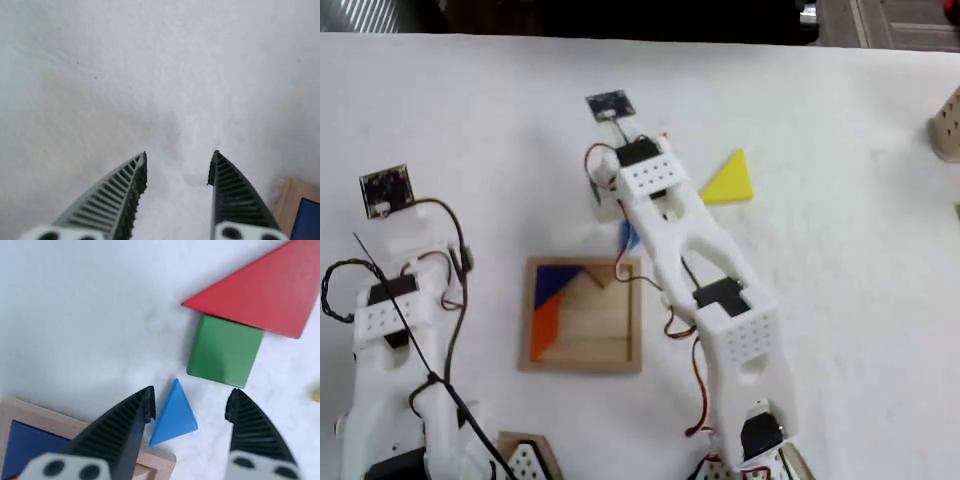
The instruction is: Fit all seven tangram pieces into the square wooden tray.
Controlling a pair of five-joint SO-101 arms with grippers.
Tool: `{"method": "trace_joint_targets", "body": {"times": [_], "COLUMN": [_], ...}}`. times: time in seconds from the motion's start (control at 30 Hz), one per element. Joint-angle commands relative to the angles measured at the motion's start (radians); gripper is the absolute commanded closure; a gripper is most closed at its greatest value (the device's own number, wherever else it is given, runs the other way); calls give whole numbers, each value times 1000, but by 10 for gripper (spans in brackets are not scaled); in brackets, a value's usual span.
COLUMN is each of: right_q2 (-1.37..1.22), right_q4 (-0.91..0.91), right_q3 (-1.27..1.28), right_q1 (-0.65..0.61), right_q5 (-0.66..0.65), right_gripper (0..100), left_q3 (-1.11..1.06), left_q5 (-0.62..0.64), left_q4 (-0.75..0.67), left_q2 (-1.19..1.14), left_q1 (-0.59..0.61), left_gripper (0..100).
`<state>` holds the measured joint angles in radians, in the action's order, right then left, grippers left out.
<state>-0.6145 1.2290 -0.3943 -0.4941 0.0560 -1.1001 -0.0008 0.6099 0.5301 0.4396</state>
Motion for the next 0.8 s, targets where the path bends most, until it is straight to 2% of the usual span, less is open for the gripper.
{"method": "trace_joint_targets", "body": {"times": [0.0,0.4,0.53,0.6,0.77], "right_q2": [15,-47,-54,-64,-77], "right_q4": [-39,-62,-58,-21,154], "right_q3": [-46,-89,-132,-173,-270], "right_q1": [38,50,51,53,70], "right_q5": [-9,-12,-12,-12,-5], "right_gripper": [765,768,824,837,780], "left_q3": [38,37,37,37,37], "left_q5": [-6,-6,-6,-6,-6], "left_q4": [-31,-31,-31,-31,-31], "left_q2": [-1,-1,-1,-1,-1], "left_q1": [5,5,5,5,5], "left_gripper": [789,789,789,789,789]}}
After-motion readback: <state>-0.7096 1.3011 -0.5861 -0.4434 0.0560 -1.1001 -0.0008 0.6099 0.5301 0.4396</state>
